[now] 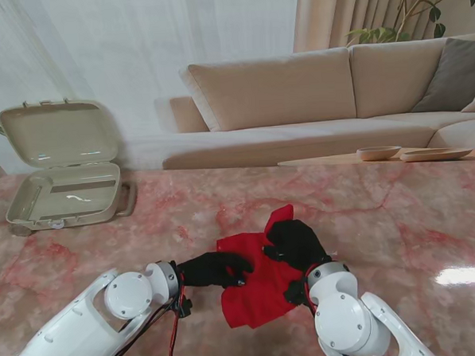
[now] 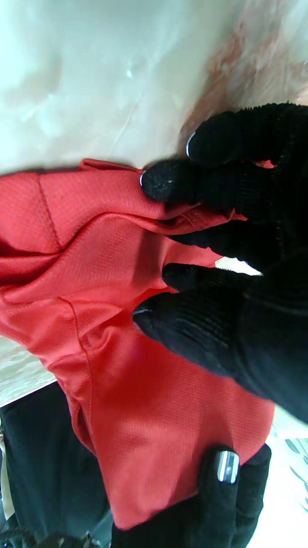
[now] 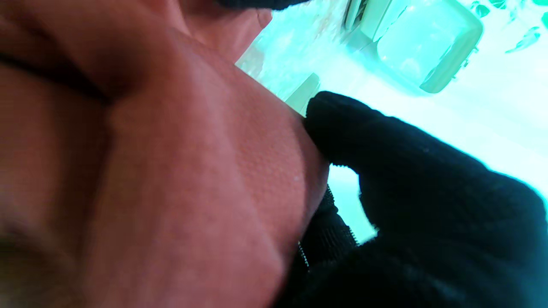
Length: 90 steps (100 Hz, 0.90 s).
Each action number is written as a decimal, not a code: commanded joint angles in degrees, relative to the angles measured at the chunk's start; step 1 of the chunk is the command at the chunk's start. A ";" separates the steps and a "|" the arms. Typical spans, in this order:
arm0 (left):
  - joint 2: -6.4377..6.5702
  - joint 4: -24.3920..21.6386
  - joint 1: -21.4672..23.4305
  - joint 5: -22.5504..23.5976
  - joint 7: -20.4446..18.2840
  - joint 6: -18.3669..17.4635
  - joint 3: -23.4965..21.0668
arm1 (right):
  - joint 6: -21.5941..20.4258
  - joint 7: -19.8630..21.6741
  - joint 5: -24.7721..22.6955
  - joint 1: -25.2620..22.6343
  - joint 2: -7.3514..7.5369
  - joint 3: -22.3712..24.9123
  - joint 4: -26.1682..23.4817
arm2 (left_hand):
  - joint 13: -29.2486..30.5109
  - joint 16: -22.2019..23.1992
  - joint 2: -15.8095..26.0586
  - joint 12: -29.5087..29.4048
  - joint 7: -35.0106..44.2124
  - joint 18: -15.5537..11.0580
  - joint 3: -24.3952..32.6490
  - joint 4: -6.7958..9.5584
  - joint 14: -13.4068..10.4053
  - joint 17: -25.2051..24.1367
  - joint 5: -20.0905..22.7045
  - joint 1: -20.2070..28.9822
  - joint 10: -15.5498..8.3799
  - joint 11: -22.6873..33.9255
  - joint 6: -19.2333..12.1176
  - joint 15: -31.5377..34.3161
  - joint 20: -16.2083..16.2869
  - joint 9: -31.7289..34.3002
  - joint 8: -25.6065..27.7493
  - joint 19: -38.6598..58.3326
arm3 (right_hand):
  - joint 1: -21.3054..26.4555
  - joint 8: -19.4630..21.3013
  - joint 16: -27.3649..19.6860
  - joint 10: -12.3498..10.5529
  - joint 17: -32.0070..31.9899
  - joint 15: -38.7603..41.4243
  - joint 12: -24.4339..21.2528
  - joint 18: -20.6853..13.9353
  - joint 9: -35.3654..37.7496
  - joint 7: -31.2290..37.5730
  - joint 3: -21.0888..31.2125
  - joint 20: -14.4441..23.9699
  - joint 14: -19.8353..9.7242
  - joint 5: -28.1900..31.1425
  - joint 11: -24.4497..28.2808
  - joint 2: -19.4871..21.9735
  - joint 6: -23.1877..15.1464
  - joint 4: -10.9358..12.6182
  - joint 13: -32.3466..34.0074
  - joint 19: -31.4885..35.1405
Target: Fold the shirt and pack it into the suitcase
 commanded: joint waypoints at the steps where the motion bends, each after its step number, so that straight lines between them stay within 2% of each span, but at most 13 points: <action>1: -0.27 2.08 0.77 0.24 -0.28 0.87 0.96 | -0.44 1.56 0.76 0.01 -0.10 -0.81 0.36 | -1.61 0.09 2.61 0.20 0.60 3.18 -2.06 1.62 3.74 -0.61 -0.50 2.26 -0.01 -0.27 0.31 -3.40 -0.13 -0.83 -0.30 -5.09 | -0.31 0.96 -0.98 -0.38 0.20 0.01 0.97 0.32 0.24 3.22 4.24 1.01 -0.39 2.08 -0.01 -0.67 -3.23 3.69 1.07 1.62; 65: -0.15 1.74 1.40 0.81 -0.10 0.75 0.17 | -1.14 4.80 4.54 4.84 0.04 -6.75 5.62 | -1.71 -0.01 2.69 0.18 0.53 3.19 -2.09 1.62 3.69 -0.76 -0.42 2.22 -0.02 -0.37 0.32 -3.58 -0.22 -0.81 -0.34 -5.23 | -0.46 1.03 -1.80 -0.60 -0.88 -1.76 1.14 0.09 -0.76 2.88 2.90 0.69 -0.46 1.10 -0.32 0.44 -3.28 3.93 -0.40 0.80; 90: 0.24 -0.54 3.46 2.06 0.03 0.54 -2.33 | -0.49 4.50 5.10 6.14 -0.26 -8.10 7.31 | -1.66 0.00 2.65 0.21 0.73 3.18 -2.10 1.60 3.76 -0.77 0.03 2.25 -0.02 -0.31 0.51 -3.58 -0.26 -0.66 -0.27 -5.28 | -0.71 -0.03 -2.35 -0.84 -1.02 -2.46 0.55 0.11 -0.08 2.34 1.57 0.61 -0.42 1.12 -0.40 0.46 -4.19 2.22 -0.16 0.49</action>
